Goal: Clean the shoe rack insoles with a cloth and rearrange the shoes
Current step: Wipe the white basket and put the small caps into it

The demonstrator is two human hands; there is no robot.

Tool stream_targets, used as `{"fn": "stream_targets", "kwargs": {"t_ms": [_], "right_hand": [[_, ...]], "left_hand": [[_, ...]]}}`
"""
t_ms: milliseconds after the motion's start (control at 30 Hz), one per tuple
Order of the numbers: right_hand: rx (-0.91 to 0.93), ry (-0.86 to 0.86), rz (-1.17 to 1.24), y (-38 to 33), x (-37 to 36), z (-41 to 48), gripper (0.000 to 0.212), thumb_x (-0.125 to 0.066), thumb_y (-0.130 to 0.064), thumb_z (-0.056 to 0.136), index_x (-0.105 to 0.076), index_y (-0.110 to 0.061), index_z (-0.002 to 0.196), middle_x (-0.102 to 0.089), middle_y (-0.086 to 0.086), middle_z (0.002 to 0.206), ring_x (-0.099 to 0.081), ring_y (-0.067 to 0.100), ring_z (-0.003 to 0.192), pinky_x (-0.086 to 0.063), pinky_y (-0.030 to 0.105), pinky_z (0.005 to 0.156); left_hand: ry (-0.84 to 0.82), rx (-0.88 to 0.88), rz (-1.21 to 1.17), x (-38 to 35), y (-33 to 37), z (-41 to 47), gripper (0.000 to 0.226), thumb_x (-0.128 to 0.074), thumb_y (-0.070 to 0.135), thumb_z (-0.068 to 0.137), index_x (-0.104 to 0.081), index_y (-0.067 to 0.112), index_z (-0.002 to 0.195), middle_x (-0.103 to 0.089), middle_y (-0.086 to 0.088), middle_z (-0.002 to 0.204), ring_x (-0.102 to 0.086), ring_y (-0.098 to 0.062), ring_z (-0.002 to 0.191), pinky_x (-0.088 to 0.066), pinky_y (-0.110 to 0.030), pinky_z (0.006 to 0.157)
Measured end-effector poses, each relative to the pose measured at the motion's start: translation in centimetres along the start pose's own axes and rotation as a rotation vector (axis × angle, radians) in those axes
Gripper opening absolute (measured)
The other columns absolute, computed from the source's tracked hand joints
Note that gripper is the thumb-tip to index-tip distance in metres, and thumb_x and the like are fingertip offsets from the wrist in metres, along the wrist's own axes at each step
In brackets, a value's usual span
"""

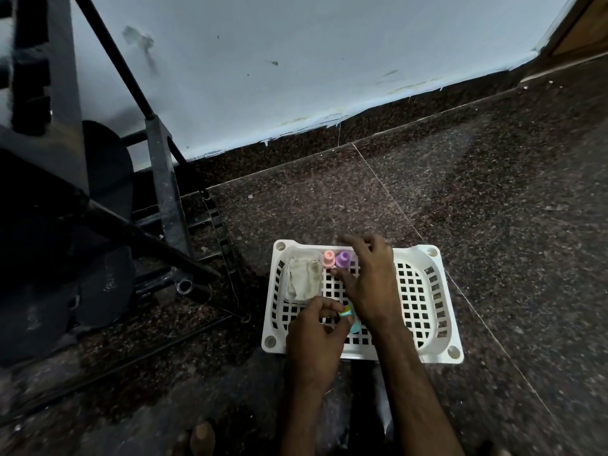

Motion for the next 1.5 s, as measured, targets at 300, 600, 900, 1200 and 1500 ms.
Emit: {"fn": "stream_targets", "kwargs": {"t_ms": [300, 600, 900, 1200, 1500], "right_hand": [[0.02, -0.132, -0.109, -0.9, -1.1, 1.1, 0.034, -0.071, -0.021, 0.081, -0.065, -0.033, 0.113, -0.05, -0.001, 0.126, -0.039, 0.023, 0.115, -0.038, 0.043, 0.086], [0.006, -0.121, -0.118, -1.1, -1.0, 0.8, 0.031, -0.072, -0.021, 0.082, -0.066, -0.028, 0.112, -0.05, -0.001, 0.128, -0.039, 0.024, 0.118, -0.04, 0.045, 0.086], [-0.054, -0.003, 0.032, -1.3, 3.1, 0.2, 0.05, -0.074, -0.023, 0.085, -0.056, -0.033, 0.13, -0.048, -0.007, 0.134, -0.041, 0.015, 0.122, -0.037, 0.039, 0.096], [-0.228, -0.049, 0.567, -1.6, 5.7, -4.6, 0.012, -0.062, -0.026, 0.094, -0.07, -0.028, 0.102, -0.072, -0.016, 0.092, -0.067, 0.005, 0.086, -0.054, 0.027, 0.076], [-0.15, 0.105, 0.31, -0.3, 3.9, -4.0, 0.021, -0.075, -0.023, 0.085, -0.069, -0.022, 0.105, -0.062, -0.011, 0.093, -0.06, 0.006, 0.077, -0.048, 0.019, 0.071]], "left_hand": [[0.001, 0.005, -0.01, 0.0, 0.1, 0.1, 0.017, -0.081, 0.021, 0.079, -0.066, 0.026, 0.085, -0.07, 0.014, 0.082, -0.066, 0.001, 0.072, -0.055, -0.024, 0.066], [-0.01, 0.016, -0.013, 0.1, 0.2, 0.1, 0.017, -0.081, 0.021, 0.079, -0.066, 0.026, 0.086, -0.07, 0.014, 0.083, -0.066, -0.002, 0.068, -0.058, -0.034, 0.071], [-0.007, 0.034, -0.147, 0.4, 0.9, -0.4, 0.014, -0.077, 0.016, 0.083, -0.066, 0.024, 0.087, -0.072, 0.007, 0.086, -0.068, -0.009, 0.069, -0.053, -0.031, 0.054], [0.005, 0.256, -0.619, 0.5, 5.1, 0.4, 0.017, -0.067, 0.017, 0.092, -0.068, 0.004, 0.104, -0.076, -0.009, 0.089, -0.071, -0.02, 0.066, -0.05, -0.025, 0.047], [-0.041, 0.16, -0.386, 1.4, 5.3, 0.5, 0.013, -0.061, 0.018, 0.096, -0.067, 0.009, 0.103, -0.076, -0.005, 0.086, -0.068, -0.019, 0.056, -0.045, -0.024, 0.04]]}}
Point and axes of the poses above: each hand's wrist, its own z-axis towards the middle knuckle, its own x-axis out of the back of the hand, y = z × x, the point moved 2 cm from there along z, towards the middle knuckle
